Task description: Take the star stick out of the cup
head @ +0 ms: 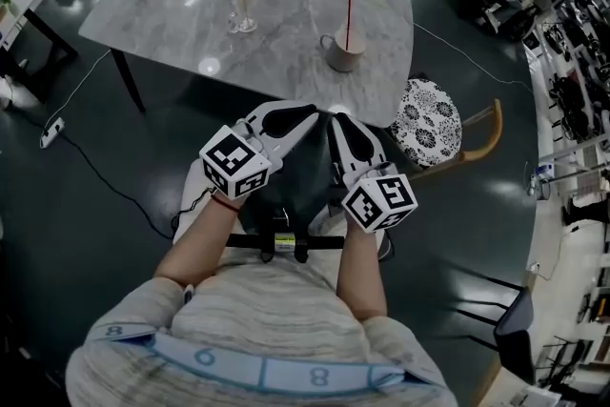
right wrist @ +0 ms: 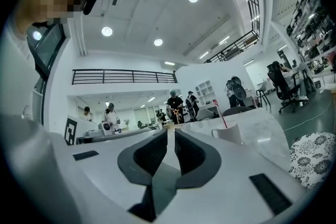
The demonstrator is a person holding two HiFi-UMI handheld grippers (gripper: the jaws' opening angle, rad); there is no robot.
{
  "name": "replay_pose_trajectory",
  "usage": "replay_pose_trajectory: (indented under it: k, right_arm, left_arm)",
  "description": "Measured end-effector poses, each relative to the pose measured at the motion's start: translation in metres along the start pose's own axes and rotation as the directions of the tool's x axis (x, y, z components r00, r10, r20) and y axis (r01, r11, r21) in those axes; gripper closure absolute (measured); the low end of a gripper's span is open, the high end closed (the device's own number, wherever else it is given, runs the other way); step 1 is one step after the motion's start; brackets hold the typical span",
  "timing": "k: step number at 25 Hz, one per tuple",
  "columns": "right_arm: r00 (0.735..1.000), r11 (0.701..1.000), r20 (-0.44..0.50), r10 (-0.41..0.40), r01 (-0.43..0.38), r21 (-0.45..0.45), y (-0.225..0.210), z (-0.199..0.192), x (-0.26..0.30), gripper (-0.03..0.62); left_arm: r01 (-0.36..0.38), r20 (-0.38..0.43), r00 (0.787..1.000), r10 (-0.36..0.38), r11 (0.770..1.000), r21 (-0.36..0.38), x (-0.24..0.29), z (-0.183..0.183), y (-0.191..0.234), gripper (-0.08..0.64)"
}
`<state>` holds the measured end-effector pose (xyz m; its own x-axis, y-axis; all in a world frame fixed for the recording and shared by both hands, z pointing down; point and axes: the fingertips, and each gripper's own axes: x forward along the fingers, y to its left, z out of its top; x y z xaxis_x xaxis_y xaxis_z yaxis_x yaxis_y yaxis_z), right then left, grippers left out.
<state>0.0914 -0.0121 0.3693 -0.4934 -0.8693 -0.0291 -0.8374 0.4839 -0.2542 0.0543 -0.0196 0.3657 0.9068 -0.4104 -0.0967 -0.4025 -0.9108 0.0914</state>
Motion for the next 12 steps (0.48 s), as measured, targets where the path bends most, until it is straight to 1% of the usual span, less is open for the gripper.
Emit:
replay_pose_trajectory:
  k: [12]
  right_arm:
    - [1.000,1.000,-0.018,0.013,-0.013,-0.005,-0.045,0.019,0.067,0.581]
  left_arm:
    - [-0.036,0.002,0.999,0.036,0.999,0.009,0.038,0.012,0.071,0.532]
